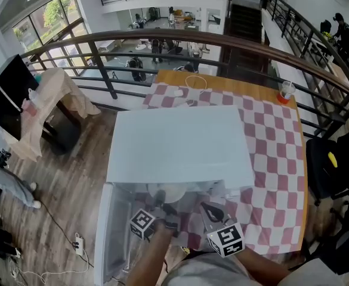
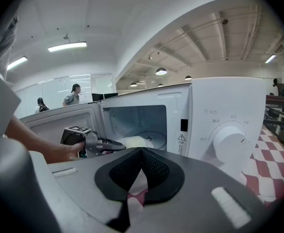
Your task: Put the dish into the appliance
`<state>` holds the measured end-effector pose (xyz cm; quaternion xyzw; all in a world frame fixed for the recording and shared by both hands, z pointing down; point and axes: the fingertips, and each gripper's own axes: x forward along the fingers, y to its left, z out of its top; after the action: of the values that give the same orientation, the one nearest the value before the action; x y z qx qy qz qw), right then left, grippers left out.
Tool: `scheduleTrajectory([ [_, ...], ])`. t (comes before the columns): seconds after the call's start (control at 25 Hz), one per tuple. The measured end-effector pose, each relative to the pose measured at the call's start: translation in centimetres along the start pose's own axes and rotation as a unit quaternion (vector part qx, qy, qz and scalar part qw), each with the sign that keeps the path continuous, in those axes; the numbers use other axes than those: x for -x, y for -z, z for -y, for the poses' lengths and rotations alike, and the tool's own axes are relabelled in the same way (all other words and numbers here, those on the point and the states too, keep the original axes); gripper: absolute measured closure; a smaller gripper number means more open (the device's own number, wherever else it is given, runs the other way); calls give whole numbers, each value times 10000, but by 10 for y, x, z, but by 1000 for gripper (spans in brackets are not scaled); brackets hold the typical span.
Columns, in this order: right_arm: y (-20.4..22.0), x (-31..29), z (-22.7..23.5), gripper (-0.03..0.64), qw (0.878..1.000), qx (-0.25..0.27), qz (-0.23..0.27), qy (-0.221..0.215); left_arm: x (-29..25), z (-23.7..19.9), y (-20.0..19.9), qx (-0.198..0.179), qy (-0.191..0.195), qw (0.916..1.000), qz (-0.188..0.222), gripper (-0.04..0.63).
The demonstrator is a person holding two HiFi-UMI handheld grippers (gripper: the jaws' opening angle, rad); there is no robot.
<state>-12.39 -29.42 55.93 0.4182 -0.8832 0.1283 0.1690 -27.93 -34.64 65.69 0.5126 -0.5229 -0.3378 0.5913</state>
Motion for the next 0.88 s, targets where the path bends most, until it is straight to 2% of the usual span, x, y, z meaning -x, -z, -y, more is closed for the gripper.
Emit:
scheduleTrajectory([
  [0.52, 4, 1, 10, 620, 9999, -71, -45, 109, -16, 3, 1, -112, -150, 9998, -12, 566],
  [0.72, 2, -1, 9, 620, 9999, -46, -18, 101, -15, 6, 2, -495, -255, 9982, -220, 562],
  [0.8, 2, 1, 8, 620, 9999, -39, -18, 97, -12, 10, 4, -612, -121, 9975, -328, 538],
  [0.88, 2, 2, 7, 620, 10000, -21, -17, 89, -10, 16, 5, -734, 67, 9964, -414, 484],
])
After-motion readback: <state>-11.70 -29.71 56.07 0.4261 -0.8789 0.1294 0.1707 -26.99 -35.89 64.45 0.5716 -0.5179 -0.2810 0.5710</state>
